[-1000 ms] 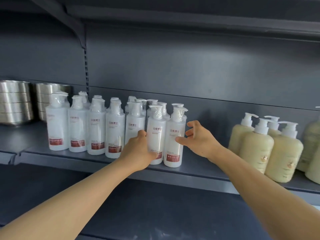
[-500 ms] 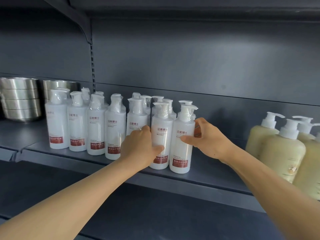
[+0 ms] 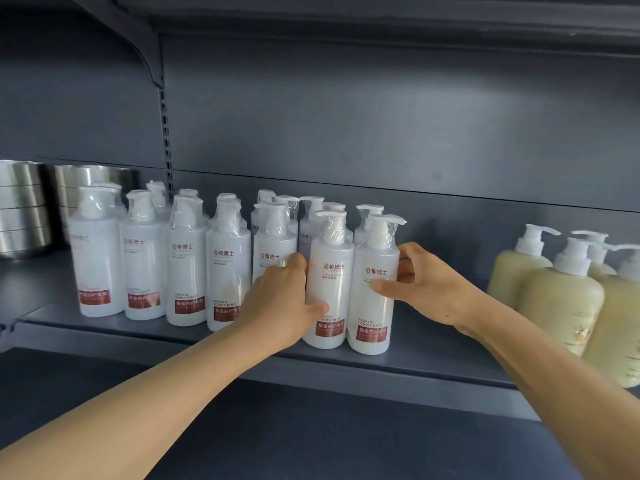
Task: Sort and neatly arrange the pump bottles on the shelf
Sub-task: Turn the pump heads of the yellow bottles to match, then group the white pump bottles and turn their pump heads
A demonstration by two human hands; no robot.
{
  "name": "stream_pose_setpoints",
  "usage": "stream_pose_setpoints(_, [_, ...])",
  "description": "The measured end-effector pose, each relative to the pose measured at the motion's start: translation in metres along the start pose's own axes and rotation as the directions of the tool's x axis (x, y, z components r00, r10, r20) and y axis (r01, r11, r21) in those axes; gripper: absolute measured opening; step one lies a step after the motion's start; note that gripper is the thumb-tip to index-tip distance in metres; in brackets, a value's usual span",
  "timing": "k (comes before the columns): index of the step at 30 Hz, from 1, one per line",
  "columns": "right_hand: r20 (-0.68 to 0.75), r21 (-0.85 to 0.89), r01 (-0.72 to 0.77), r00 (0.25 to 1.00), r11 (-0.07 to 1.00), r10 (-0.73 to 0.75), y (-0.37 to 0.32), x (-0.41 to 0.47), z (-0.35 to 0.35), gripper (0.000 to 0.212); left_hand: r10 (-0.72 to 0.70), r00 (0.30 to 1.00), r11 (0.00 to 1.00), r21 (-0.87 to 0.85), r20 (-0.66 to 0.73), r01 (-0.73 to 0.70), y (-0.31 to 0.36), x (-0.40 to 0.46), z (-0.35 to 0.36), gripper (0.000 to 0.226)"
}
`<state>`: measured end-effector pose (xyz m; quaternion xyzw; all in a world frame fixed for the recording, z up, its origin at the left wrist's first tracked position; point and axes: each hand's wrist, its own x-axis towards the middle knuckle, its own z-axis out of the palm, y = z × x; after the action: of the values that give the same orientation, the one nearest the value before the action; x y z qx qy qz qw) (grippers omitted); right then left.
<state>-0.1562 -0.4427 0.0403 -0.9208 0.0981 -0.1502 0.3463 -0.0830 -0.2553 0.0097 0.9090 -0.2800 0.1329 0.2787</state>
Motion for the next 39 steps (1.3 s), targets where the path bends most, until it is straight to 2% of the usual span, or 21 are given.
stream_pose_setpoints(4, [-0.101,0.042,-0.016,0.995,0.999,0.020,-0.011,-0.009,0.002,0.064,0.064,0.997,0.998,-0.010,0.038,-0.064,-0.010,-0.001,-0.013,0.044])
stream_pose_setpoints(7, [-0.274,-0.037,-0.027,0.962,0.999,0.015,-0.027,-0.016,0.002,0.078,0.114,0.992,0.992,0.045,0.056,-0.116,-0.022,-0.006,-0.025,0.051])
stream_pose_setpoints(11, [-0.480,-0.105,0.032,0.874,0.994,-0.079,-0.057,-0.020,0.004,0.070,0.160,0.986,0.982,0.091,0.037,-0.163,-0.048,-0.016,-0.045,0.050])
stream_pose_setpoints(17, [-0.572,-0.284,0.072,0.787,0.956,-0.230,-0.110,-0.017,0.028,0.051,0.160,0.987,0.984,0.077,-0.008,-0.159,-0.095,-0.024,-0.073,0.046])
stream_pose_setpoints(19, [-0.532,-0.320,0.088,0.807,0.943,-0.256,-0.126,-0.010,0.038,0.049,0.150,0.989,0.987,0.054,-0.011,-0.149,-0.107,-0.023,-0.077,0.048])
stream_pose_setpoints(23, [-0.319,-0.433,0.093,0.915,0.897,-0.249,-0.148,0.010,0.058,0.051,0.172,0.983,0.984,0.057,-0.072,-0.168,-0.119,-0.010,-0.089,0.048])
stream_pose_setpoints(25, [-0.235,-0.494,0.085,0.945,0.865,-0.227,-0.153,0.020,0.063,0.049,0.231,0.962,0.972,0.083,-0.144,-0.221,-0.118,0.002,-0.099,0.045])
stream_pose_setpoints(29, [-0.150,-0.542,0.072,0.972,0.838,-0.181,-0.158,0.037,0.062,0.037,0.430,0.868,0.900,0.195,-0.246,-0.391,-0.111,0.031,-0.115,0.040])
stream_pose_setpoints(32, [-0.115,-0.579,0.055,0.982,0.814,-0.148,-0.161,0.049,0.059,0.029,0.495,0.855,0.858,0.243,-0.154,-0.453,-0.103,0.056,-0.119,0.042])
stream_pose_setpoints(35, [-0.097,-0.592,0.063,0.984,0.804,-0.149,-0.164,0.056,0.059,0.027,0.471,0.882,0.856,0.263,-0.036,-0.446,-0.098,0.073,-0.118,0.036])
stream_pose_setpoints(39, [-0.053,-0.610,0.114,0.982,0.784,-0.183,-0.161,0.062,0.054,0.022,0.435,0.900,0.875,0.221,0.028,-0.430,-0.094,0.080,-0.120,0.032])
